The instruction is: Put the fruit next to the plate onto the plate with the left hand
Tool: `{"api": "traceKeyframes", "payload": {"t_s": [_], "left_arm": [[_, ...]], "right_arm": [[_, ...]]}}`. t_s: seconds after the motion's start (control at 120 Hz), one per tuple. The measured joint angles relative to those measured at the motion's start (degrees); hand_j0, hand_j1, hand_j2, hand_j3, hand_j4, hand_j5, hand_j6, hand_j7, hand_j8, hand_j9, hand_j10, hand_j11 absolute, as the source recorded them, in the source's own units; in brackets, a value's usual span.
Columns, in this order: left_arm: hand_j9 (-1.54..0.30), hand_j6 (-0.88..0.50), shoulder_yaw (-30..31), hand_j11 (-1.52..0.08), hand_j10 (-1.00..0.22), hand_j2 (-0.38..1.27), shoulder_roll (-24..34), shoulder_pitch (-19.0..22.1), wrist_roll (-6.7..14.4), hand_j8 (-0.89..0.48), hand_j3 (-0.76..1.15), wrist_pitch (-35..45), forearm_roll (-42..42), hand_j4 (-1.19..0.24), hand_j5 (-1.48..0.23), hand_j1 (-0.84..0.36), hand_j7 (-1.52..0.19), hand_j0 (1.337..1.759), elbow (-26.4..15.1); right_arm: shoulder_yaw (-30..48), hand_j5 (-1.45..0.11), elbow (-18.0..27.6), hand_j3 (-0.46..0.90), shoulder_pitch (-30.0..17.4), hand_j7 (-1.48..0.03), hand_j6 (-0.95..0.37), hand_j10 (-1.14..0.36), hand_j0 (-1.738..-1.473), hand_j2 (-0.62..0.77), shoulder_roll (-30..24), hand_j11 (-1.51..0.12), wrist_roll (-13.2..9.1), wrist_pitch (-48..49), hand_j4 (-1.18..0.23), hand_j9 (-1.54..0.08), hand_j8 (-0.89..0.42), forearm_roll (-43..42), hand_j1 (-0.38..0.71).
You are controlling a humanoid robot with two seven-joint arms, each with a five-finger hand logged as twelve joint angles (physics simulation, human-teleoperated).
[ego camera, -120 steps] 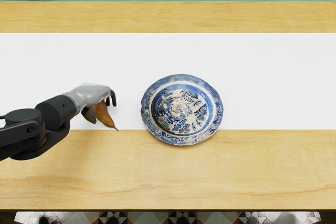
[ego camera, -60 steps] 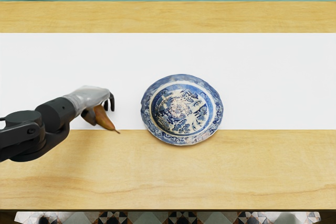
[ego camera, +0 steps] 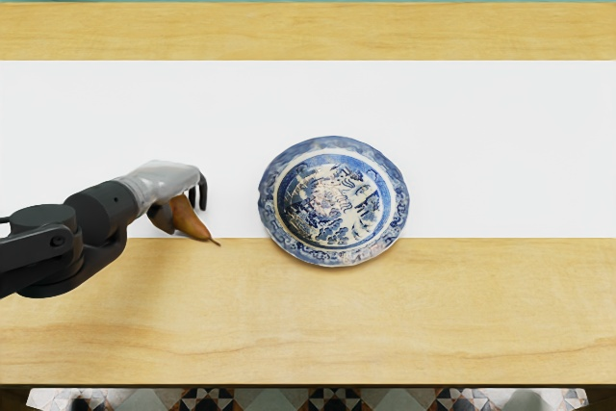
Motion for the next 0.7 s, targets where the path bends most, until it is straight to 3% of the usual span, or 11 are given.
{"api": "traceKeyframes", "payload": {"t_s": [0.133,0.317,0.542,0.7], "left_arm": [[-0.83,-0.6,-0.6,-0.85,-0.59,0.22,-0.1,-1.2,0.0,-0.5,0.0,0.0,-2.9,-0.64,-0.81,-0.24,-0.81,1.652,0.4],[-0.83,-0.61,-5.9,-0.84,-0.61,0.34,-0.2,-1.4,0.0,-0.54,0.0,-0.1,-11.3,-0.63,-0.82,-0.27,-0.81,1.655,1.2],[-0.82,-0.58,-9.0,-0.83,-0.6,0.43,-0.3,-7.7,0.0,-0.52,0.0,-0.2,-18.8,-0.63,-0.83,-0.32,-0.81,1.658,1.4],[-0.82,-0.58,-9.5,-0.82,-0.61,0.45,-3.2,-8.7,0.0,-0.53,0.0,-0.3,-21.1,-0.63,-0.83,-0.33,-0.81,1.658,1.4]], "right_arm": [[0.0,-0.03,0.0,0.0,0.0,-0.03,-0.02,-0.02,-1.658,0.0,0.0,-0.03,0.0,0.0,-0.02,-0.03,-0.02,0.0,-0.32],[0.0,-0.03,0.0,0.0,0.0,-0.03,-0.02,-0.02,-1.658,0.0,0.0,-0.03,0.0,0.0,-0.02,-0.03,-0.02,0.0,-0.32],[0.0,-0.03,0.0,0.0,0.0,-0.03,-0.02,-0.02,-1.658,0.0,0.0,-0.03,0.0,0.0,-0.02,-0.03,-0.02,0.0,-0.32],[0.0,-0.03,0.0,0.0,0.0,-0.03,-0.02,-0.02,-1.658,0.0,0.0,-0.03,0.0,0.0,-0.02,-0.03,-0.02,0.0,-0.32]]}}
